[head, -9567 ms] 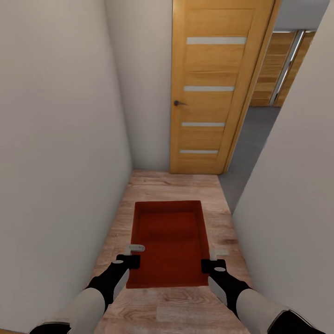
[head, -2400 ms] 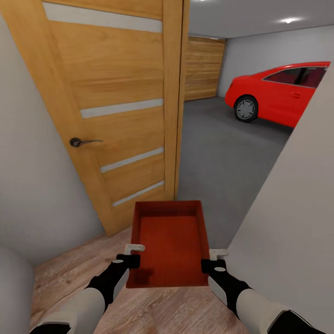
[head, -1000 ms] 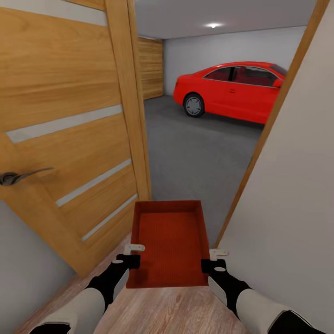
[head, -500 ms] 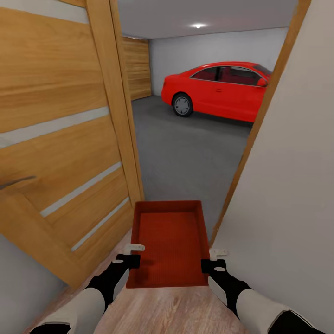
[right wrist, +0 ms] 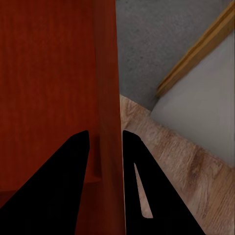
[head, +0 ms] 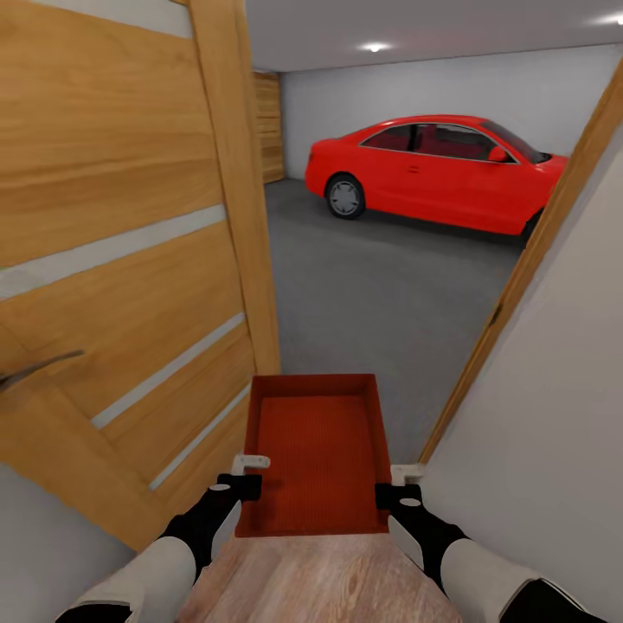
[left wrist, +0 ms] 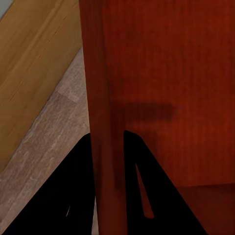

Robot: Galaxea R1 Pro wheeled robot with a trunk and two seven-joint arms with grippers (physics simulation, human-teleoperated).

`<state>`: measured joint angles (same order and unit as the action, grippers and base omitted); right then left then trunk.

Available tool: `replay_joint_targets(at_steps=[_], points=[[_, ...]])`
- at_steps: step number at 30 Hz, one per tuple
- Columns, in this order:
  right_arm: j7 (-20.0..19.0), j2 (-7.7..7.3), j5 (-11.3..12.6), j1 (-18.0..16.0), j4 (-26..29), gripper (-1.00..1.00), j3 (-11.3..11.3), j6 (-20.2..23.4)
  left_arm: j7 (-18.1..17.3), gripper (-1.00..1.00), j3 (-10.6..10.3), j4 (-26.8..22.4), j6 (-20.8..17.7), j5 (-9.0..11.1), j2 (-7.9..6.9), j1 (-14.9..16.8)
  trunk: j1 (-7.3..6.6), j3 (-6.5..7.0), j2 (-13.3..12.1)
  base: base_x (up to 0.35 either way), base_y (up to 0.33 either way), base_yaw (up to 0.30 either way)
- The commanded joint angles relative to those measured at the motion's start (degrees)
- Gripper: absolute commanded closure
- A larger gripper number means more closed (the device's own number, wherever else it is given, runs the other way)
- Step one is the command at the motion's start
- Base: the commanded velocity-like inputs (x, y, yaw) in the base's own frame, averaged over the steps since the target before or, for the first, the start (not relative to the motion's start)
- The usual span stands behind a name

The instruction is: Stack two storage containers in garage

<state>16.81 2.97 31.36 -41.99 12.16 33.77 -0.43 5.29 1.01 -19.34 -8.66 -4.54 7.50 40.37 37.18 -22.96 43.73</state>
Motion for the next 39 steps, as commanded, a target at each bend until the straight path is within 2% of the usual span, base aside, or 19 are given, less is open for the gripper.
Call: replay_joint_targets(at_steps=[1, 23, 39], points=[[0.8, 0.02, -0.8, -0.1, 0.1, 1.00, -0.2, -0.2, 0.2, 1.00, -1.4, 1.0, -0.3, 0.5, 0.24, 0.0, 0.03, -0.05, 0.0, 0.191, 0.270, -0.110], [0.8, 0.02, -0.8, -0.1, 0.1, 1.00, -0.2, -0.2, 0.2, 1.00, -1.4, 1.0, -0.2, 0.4, 0.24, 0.0, 0.03, -0.05, 0.0, 0.191, 0.235, -0.270], [0.8, 0.02, -0.8, -0.1, 0.1, 1.00, -0.2, -0.2, 0.2, 1.00, -1.4, 1.0, -0.2, 0.4, 0.24, 0.0, 0.03, -0.05, 0.0, 0.095, 0.083, -0.282]])
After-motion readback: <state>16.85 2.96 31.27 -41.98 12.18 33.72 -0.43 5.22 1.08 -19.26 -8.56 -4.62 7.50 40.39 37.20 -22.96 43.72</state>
